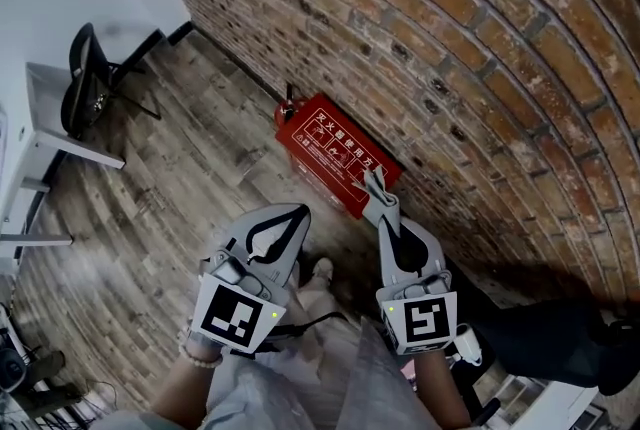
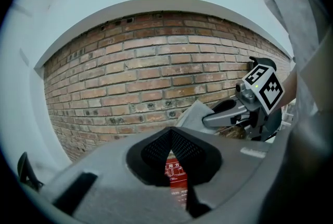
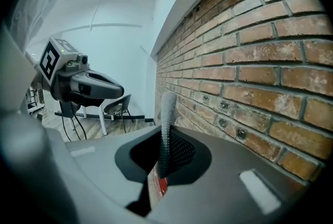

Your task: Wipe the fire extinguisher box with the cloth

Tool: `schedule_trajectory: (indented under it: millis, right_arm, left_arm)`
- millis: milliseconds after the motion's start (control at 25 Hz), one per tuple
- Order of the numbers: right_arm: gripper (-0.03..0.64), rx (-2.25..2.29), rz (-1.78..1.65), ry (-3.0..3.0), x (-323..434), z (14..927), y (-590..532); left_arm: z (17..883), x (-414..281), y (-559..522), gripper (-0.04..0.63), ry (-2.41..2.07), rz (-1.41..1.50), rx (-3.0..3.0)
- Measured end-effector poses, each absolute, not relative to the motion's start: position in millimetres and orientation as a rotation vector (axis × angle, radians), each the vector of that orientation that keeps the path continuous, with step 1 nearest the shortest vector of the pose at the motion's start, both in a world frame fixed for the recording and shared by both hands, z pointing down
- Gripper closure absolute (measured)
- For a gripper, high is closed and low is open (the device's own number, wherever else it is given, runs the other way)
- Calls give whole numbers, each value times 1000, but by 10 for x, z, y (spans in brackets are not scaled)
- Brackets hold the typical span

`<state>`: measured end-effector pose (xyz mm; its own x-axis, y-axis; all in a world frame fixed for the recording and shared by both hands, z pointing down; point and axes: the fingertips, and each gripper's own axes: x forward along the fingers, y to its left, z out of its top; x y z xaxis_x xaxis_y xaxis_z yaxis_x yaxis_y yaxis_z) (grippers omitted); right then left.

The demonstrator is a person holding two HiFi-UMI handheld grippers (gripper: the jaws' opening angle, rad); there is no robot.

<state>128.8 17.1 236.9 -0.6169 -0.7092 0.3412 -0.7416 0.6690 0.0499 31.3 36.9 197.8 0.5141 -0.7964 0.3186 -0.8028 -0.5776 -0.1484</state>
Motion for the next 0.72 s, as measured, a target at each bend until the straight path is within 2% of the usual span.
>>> schedule_trajectory:
  millis: [720]
  right_arm:
    - [600, 1067, 166, -2494, 814, 3244, -560]
  left_arm:
    - [2789, -181, -260, 598, -1432, 591, 2649]
